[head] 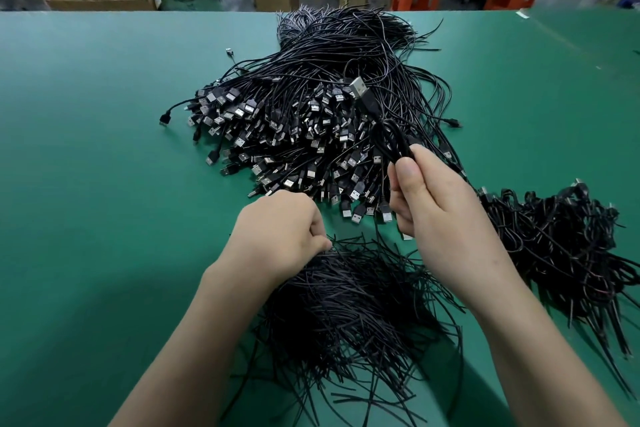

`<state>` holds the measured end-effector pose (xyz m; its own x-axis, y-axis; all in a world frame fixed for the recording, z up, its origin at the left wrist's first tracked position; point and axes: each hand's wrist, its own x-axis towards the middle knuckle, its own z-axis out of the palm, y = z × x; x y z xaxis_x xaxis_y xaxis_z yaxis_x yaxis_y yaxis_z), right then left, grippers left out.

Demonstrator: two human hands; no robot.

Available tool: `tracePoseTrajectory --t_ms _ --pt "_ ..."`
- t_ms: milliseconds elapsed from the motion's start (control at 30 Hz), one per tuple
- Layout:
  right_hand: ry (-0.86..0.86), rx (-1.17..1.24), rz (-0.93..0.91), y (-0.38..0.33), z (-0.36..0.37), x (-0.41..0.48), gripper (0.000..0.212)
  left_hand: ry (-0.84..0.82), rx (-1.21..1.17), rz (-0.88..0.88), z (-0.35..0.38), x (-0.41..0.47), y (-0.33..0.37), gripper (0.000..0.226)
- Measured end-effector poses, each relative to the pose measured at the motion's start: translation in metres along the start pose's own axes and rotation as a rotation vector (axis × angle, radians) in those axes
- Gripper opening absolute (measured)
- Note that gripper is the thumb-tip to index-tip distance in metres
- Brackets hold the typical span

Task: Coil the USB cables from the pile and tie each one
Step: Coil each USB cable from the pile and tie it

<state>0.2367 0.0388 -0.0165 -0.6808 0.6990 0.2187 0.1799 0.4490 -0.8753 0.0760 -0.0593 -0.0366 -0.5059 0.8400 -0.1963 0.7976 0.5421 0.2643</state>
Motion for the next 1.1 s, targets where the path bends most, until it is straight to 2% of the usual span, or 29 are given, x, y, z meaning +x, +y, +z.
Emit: tracePoseTrajectory --t_ms 133,267,333,400,467,533,733,867,1100 --pt "0.002 0.009 0.012 0.001 -0.001 0.001 0.037 0.038 -0.045 0.002 -0.007 0.001 -0.005 0.018" --pt "-0.001 0.020 0.011 0.001 -0.003 0.001 0.037 -0.010 -0.220 0.078 -0.018 0.000 -0.016 0.018" --pt "-0.008 0.023 -0.006 0.000 -0.002 0.000 0.037 0.044 -0.416 0.128 -0.023 -0.004 -0.017 0.012" --pt "-0.028 0.021 -0.020 -0.002 0.000 -0.001 0.036 0.087 -0.727 0.198 -0.026 -0.009 -0.013 0.014" --pt "-0.056 0.016 -0.016 -0.004 0.003 -0.002 0.034 0.068 -1.001 0.267 -0.027 -0.013 -0.005 0.019" --pt "-0.072 0.013 -0.009 -0.005 0.004 -0.002 0.033 0.032 -1.137 0.303 -0.025 -0.014 0.002 0.020" --pt "-0.024 0.003 -0.010 -0.006 0.003 -0.003 0.035 -0.017 -1.346 0.322 -0.018 -0.010 0.007 0.021" --pt "0.006 0.022 0.007 -0.008 0.002 -0.003 0.036 -0.067 -1.429 0.400 -0.013 -0.009 0.008 0.027" --pt "-0.119 0.309 0.096 -0.015 0.004 -0.005 0.037 0.133 -1.499 0.429 0.000 -0.002 0.017 0.014"
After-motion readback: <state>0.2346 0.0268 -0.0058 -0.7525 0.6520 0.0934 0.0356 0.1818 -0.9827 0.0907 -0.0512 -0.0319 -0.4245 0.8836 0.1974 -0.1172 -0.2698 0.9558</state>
